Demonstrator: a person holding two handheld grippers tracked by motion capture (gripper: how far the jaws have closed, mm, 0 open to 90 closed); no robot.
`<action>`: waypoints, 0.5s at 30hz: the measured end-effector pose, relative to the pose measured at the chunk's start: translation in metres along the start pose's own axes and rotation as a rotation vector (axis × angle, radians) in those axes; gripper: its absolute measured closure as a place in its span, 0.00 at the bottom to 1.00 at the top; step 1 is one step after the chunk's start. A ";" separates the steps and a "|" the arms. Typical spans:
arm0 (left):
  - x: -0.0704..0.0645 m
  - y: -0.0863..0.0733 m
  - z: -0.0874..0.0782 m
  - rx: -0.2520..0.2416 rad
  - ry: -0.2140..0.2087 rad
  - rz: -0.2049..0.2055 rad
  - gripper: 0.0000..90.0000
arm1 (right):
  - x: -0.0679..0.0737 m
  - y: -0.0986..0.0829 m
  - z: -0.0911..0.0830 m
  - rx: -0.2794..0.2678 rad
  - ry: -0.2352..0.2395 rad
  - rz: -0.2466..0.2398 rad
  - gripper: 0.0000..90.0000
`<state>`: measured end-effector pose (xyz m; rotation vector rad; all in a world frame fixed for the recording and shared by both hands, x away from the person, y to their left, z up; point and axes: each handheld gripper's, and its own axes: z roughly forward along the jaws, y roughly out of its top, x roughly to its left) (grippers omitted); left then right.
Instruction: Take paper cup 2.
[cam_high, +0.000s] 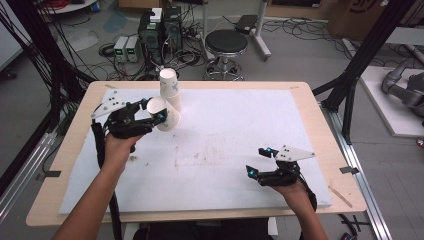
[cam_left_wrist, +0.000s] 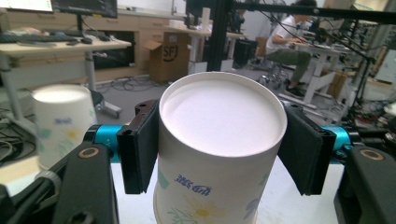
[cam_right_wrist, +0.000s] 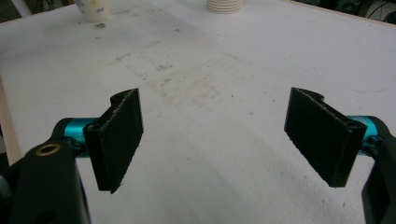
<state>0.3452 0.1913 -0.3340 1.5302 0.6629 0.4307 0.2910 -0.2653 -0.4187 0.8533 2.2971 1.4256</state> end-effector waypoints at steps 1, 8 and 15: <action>-0.003 -0.003 0.001 0.005 -0.011 0.007 0.39 | 0.000 0.000 0.000 0.001 0.001 -0.001 0.22; -0.020 -0.015 0.006 0.055 -0.065 0.041 0.39 | 0.000 0.002 0.004 0.002 0.009 -0.006 0.22; -0.027 -0.029 0.011 0.087 -0.088 0.050 0.39 | 0.000 0.004 0.010 0.006 0.025 -0.010 0.22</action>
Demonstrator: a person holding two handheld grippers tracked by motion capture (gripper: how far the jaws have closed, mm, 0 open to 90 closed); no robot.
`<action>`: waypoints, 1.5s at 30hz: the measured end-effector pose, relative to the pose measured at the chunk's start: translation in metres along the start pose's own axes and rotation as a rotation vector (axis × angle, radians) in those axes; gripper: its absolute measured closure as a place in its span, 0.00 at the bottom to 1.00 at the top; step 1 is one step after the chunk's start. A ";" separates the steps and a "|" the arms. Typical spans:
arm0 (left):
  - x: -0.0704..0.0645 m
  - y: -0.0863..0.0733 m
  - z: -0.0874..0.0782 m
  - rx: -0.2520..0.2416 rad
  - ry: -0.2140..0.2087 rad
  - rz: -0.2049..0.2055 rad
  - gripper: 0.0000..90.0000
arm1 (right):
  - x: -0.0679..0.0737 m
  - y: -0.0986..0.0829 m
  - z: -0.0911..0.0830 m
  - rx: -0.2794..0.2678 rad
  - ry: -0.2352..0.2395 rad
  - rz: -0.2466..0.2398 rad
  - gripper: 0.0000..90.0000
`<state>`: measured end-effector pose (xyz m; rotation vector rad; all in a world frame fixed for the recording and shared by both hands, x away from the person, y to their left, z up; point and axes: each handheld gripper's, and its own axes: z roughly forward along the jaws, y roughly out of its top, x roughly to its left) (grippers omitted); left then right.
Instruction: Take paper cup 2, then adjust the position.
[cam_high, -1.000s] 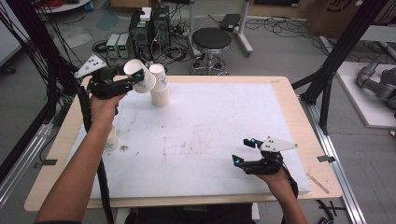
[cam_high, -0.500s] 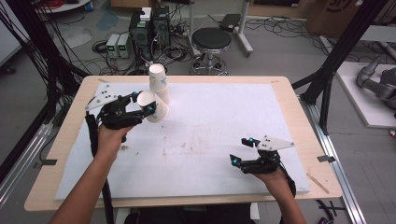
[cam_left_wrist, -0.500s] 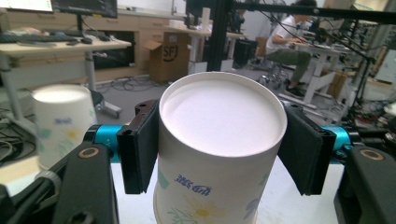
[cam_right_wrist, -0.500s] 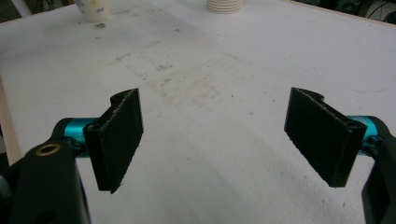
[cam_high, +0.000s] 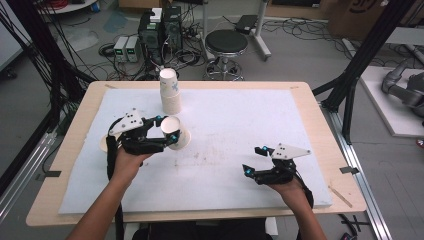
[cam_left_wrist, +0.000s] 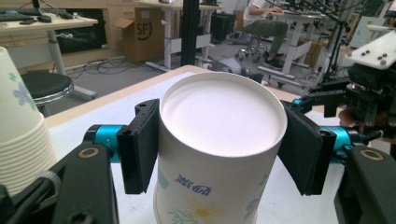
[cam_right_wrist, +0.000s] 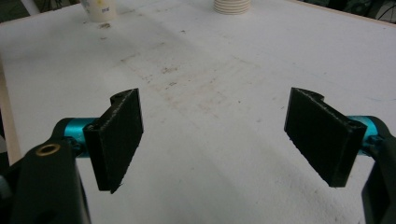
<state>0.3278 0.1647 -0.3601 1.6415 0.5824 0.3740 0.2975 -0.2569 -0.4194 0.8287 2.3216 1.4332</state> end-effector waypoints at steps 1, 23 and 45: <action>-0.001 -0.001 0.001 0.001 -0.001 0.003 0.39 | 0.000 0.000 0.001 -0.001 0.001 -0.001 0.22; -0.011 -0.020 0.012 0.019 -0.074 -0.051 0.39 | 0.007 0.001 0.007 0.016 0.062 -0.015 0.22; -0.035 -0.025 0.033 0.064 -0.231 -0.027 0.39 | 0.022 0.009 0.013 -0.006 0.138 -0.053 0.22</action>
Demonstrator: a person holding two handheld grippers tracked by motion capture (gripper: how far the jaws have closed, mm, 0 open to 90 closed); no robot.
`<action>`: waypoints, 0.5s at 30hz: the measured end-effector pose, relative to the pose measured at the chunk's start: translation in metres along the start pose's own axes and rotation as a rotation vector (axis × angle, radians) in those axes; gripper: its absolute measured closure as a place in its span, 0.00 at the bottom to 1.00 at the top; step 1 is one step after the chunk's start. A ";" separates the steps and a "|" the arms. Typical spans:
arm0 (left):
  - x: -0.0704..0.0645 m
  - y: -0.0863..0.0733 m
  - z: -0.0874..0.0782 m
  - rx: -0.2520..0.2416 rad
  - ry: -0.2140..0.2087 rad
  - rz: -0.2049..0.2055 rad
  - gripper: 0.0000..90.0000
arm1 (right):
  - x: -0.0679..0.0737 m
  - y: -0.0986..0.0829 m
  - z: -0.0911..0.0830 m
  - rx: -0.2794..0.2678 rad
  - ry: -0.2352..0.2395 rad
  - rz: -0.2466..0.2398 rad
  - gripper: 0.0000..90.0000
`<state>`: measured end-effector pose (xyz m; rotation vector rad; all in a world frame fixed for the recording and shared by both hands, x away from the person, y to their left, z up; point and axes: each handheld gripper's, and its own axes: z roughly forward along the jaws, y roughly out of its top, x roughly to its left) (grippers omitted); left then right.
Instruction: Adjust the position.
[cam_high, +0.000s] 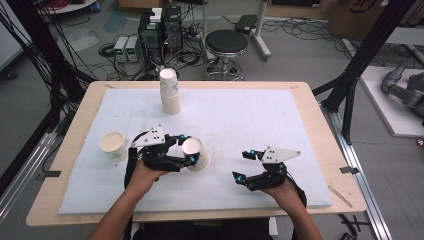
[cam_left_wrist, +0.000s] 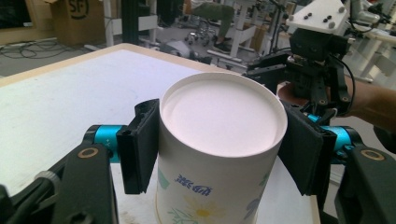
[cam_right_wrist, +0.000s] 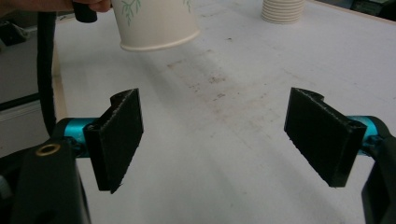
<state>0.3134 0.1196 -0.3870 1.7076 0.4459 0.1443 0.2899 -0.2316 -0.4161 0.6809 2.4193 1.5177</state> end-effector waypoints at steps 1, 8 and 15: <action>-0.001 0.000 0.002 0.002 -0.009 0.002 0.39 | 0.001 0.001 0.001 0.000 0.004 0.000 0.22; -0.006 0.001 0.009 0.019 -0.046 0.007 0.39 | 0.005 0.009 0.004 -0.017 0.041 -0.024 0.22; -0.010 0.003 0.015 0.031 -0.077 0.015 0.39 | 0.010 0.018 0.011 -0.012 0.081 -0.056 0.22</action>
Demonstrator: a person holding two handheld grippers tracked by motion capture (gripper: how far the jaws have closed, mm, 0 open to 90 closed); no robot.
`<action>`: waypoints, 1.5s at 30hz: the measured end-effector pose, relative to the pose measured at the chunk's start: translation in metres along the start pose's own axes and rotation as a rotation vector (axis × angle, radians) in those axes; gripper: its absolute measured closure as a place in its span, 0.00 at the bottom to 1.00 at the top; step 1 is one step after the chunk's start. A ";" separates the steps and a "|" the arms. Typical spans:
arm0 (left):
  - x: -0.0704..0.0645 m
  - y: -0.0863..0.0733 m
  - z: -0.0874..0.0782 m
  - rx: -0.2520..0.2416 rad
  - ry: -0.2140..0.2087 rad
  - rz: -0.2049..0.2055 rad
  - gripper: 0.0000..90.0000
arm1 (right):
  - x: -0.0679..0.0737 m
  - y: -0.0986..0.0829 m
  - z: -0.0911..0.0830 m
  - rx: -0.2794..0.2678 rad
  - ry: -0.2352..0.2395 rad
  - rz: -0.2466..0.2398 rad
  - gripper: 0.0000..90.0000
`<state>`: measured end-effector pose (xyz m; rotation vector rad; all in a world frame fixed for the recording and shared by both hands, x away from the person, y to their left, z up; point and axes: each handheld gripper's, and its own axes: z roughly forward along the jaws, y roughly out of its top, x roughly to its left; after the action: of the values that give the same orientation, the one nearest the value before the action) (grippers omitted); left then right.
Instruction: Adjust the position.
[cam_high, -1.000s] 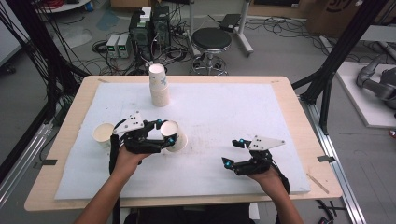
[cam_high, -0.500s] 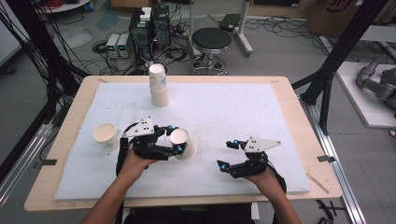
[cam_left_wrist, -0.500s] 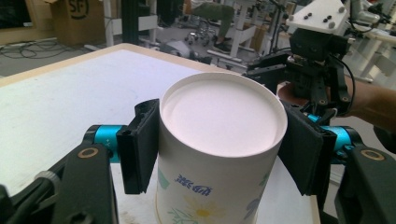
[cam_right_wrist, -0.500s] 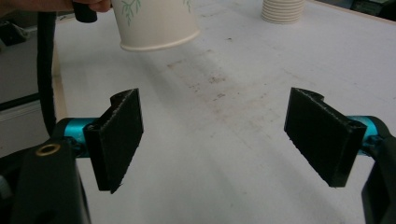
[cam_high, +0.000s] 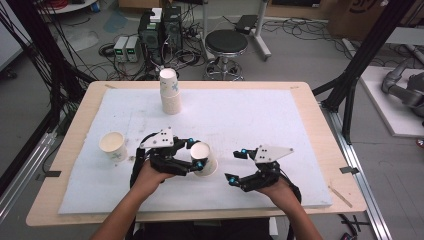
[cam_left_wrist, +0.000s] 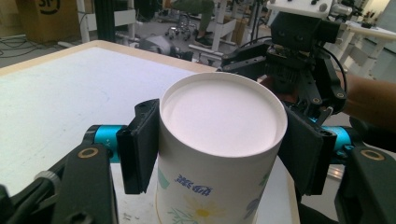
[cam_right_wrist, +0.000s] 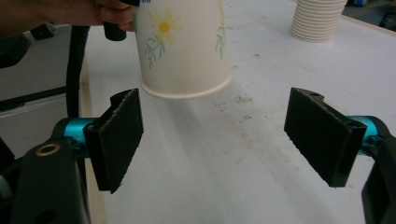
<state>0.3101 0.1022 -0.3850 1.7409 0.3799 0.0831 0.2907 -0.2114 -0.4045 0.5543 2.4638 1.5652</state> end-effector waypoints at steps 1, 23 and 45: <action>-0.001 0.000 0.001 0.001 -0.003 0.001 0.39 | 0.001 0.001 0.001 0.005 0.006 0.002 0.22; -0.008 0.004 0.012 0.027 -0.079 0.012 0.39 | 0.007 0.015 0.027 0.027 0.117 -0.046 0.22; -0.010 -0.002 0.016 -0.014 -0.149 -0.029 0.39 | 0.010 0.015 0.041 0.025 0.212 -0.034 0.30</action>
<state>0.3046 0.0843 -0.3893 1.7154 0.2946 -0.0646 0.2988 -0.1680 -0.4086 0.3647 2.6333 1.6596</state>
